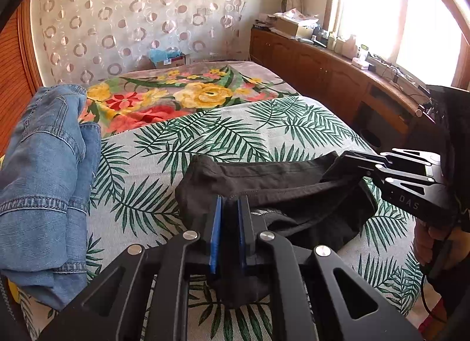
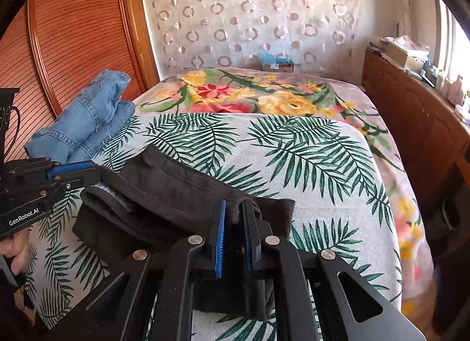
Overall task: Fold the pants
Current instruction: 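Lower the folded shorts onto the bed and open both tools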
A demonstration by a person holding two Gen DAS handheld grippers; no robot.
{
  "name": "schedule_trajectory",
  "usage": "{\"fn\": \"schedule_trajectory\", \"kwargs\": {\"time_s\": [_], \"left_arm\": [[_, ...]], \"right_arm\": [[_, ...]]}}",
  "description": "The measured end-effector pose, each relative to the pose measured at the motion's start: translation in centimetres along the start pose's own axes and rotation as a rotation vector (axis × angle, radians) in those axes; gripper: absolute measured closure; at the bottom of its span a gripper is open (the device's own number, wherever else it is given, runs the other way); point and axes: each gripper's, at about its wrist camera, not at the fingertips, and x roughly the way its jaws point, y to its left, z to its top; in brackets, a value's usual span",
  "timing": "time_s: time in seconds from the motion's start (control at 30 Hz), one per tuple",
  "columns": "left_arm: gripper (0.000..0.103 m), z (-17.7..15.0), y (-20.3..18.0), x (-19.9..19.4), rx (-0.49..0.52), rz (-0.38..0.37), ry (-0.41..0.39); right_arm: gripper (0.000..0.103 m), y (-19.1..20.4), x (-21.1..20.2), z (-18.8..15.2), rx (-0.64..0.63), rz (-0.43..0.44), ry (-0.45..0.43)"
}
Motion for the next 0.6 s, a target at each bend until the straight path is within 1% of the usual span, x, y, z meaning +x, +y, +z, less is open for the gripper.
{"fn": "schedule_trajectory", "kwargs": {"time_s": [0.1,0.13,0.17,0.2,0.3,0.33,0.4,0.47,0.5,0.53,0.57,0.6], "left_arm": [[0.088,0.0,0.0,-0.5,-0.006,-0.013,-0.003],[0.086,0.0,0.1,-0.8,-0.007,-0.011,-0.008],[0.082,0.0,0.1,-0.9,-0.005,-0.007,-0.009],[0.080,-0.1,0.1,-1.0,-0.002,-0.004,-0.009],[0.067,-0.3,-0.1,-1.3,0.013,-0.012,-0.014],[0.060,-0.5,-0.1,-1.5,0.017,-0.014,-0.017],[0.059,-0.8,-0.3,-1.5,0.025,-0.013,-0.018],[0.054,-1.2,-0.3,-1.1,0.031,-0.012,-0.005],[0.049,-1.4,-0.2,-0.9,0.030,-0.013,0.001],[0.041,-1.8,-0.1,-0.6,0.026,-0.017,0.011],[0.030,-2.1,0.1,-0.2,0.022,-0.021,0.020],[0.025,-2.3,0.2,0.0,0.018,-0.022,0.027]], "right_arm": [[0.090,-0.3,-0.7,-0.1,0.005,-0.015,-0.021],[0.087,-0.3,-1.0,-0.1,0.006,-0.016,-0.032],[0.084,-0.4,-1.3,-0.1,0.007,-0.020,-0.041],[0.083,-0.4,-1.7,-0.1,0.007,-0.025,-0.051],[0.078,-0.4,-2.3,-0.8,-0.010,-0.039,-0.071],[0.075,-0.4,-2.6,-1.1,-0.018,-0.046,-0.074],[0.071,-0.4,-3.0,-1.9,-0.023,-0.041,-0.074],[0.068,-0.6,-3.0,-2.6,-0.023,-0.037,-0.061],[0.067,-0.7,-3.0,-2.9,-0.025,-0.042,-0.052],[0.067,-0.9,-3.0,-3.3,-0.028,-0.045,-0.044],[0.066,-1.0,-3.1,-3.6,-0.030,-0.045,-0.036],[0.066,-1.1,-3.1,-4.0,-0.028,-0.043,-0.027]]}}
